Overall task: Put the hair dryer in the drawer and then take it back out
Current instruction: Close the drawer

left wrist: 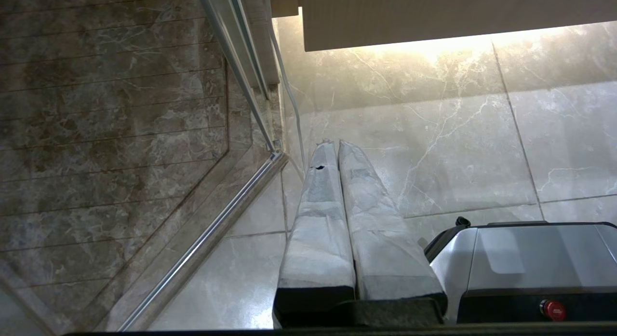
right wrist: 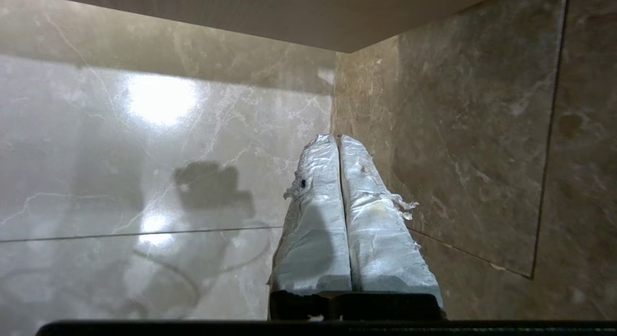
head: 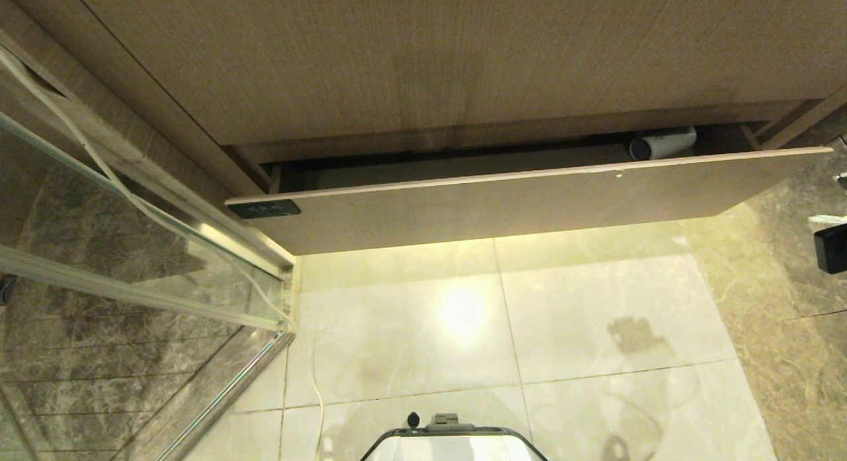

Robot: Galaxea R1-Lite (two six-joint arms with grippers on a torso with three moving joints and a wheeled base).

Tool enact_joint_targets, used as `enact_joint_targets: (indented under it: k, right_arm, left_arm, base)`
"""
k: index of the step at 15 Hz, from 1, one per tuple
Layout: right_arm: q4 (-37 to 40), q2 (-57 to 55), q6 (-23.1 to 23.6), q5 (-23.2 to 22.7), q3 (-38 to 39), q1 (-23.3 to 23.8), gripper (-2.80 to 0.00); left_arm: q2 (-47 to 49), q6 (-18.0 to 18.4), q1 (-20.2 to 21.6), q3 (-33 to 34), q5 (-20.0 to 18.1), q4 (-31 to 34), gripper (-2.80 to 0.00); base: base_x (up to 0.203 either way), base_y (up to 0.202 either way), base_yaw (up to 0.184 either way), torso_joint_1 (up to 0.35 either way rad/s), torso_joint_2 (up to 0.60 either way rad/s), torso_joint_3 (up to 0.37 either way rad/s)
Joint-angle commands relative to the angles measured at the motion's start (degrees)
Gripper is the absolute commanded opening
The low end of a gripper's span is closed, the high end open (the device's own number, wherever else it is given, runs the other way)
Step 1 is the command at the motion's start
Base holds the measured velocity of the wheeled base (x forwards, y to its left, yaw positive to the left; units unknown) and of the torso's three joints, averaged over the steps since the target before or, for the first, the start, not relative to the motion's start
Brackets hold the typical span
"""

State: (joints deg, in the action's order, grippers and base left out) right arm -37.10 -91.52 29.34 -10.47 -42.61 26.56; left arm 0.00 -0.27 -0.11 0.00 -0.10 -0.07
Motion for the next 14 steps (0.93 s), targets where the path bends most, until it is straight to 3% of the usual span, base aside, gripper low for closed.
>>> enact_joint_targets:
  k: [1,8,14]
  right_arm:
    - [-0.5,-8.3,0.1,-0.1,-4.7,-0.6,-2.8]
    - [-7.4,-24.3,0.1,-0.2,-21.2,-4.6,-2.8]
    - [-18.2,-26.4,-0.3,-2.7,-23.5,-5.3,-2.8]
  left_arm:
    - [0.0,0.0,0.0,0.0,0.0,0.0,-2.8]
    - [0.0,-0.1,0.0,0.0,0.0,0.0,-2.8]
    - [0.0,0.0,0.0,0.0,0.0,0.0,-2.8]
  base:
    - [0.0,0.0,0.0,0.0,0.0,0.0]
    - [0.0,0.0,0.0,0.0,0.0,0.0]
    - [0.0,0.0,0.0,0.0,0.0,0.0]
